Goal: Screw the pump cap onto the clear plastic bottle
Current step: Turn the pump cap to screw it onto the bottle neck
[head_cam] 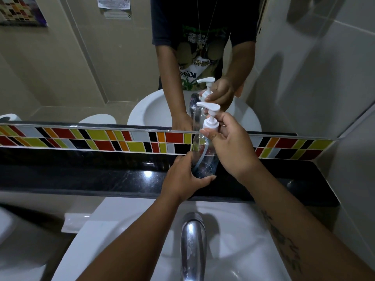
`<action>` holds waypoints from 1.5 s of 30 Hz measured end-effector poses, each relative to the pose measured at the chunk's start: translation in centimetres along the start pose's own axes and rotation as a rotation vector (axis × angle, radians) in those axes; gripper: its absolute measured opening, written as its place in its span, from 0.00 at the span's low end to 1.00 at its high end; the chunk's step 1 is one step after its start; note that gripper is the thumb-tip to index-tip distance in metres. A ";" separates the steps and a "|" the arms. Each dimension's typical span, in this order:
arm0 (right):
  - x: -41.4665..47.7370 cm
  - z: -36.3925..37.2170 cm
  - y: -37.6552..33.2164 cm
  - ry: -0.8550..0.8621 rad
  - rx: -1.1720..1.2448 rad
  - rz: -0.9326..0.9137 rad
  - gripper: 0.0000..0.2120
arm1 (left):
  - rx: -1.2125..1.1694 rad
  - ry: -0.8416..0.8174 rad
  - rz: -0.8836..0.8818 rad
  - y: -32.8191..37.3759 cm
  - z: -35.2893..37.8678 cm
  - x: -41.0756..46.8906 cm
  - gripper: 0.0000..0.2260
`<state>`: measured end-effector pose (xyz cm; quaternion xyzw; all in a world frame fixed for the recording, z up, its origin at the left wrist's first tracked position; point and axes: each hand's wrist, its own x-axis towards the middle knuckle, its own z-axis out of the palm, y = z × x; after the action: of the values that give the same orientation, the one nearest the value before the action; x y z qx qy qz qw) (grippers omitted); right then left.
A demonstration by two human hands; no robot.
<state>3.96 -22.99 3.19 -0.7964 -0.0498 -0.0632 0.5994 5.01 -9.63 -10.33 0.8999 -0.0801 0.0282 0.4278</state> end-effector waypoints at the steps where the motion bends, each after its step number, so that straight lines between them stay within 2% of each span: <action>1: 0.1 -0.4 -0.2 -0.045 0.030 0.016 0.16 | -0.002 0.003 -0.002 0.0 0.0 0.0 0.33; 5: 0.3 -1.7 -0.7 -0.197 0.044 0.050 0.22 | 0.005 -0.001 -0.004 0.0 -0.1 0.1 0.32; 17: -0.2 0.5 -0.1 0.045 -0.050 0.011 0.17 | -0.026 0.004 0.002 0.0 -0.1 0.0 0.32; 25: -0.4 1.4 -0.1 0.097 -0.039 -0.016 0.12 | -0.033 -0.017 0.002 0.1 -0.3 -0.1 0.34; 28: -0.4 0.7 0.0 0.043 0.023 -0.003 0.16 | -0.014 -0.014 -0.006 0.1 -0.3 -0.1 0.33; 33: -0.5 -1.7 -1.1 0.016 0.071 0.010 0.32 | 0.009 -0.012 -0.018 0.1 -0.3 -0.1 0.32; 35: -0.3 -2.9 -2.2 0.045 0.042 -0.020 0.33 | 0.013 -0.006 -0.012 0.2 -0.3 -0.1 0.32; 37: 0.2 -3.9 -3.4 0.051 -0.014 -0.068 0.29 | 0.020 -0.004 -0.012 0.2 -0.4 -0.1 0.31; 40: 1.1 -4.6 -4.9 -0.017 -0.171 -0.107 0.22 | 0.020 0.001 -0.014 0.4 -0.4 -0.2 0.30; 45: 1.7 -4.3 -6.0 -0.100 -0.375 -0.131 0.20 | 0.020 -0.004 -0.014 0.4 -0.5 -0.2 0.32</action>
<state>4.57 -25.45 10.30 -0.8913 -0.1187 -0.0708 0.4318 4.77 -9.50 -9.73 0.9047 -0.0743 0.0244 0.4189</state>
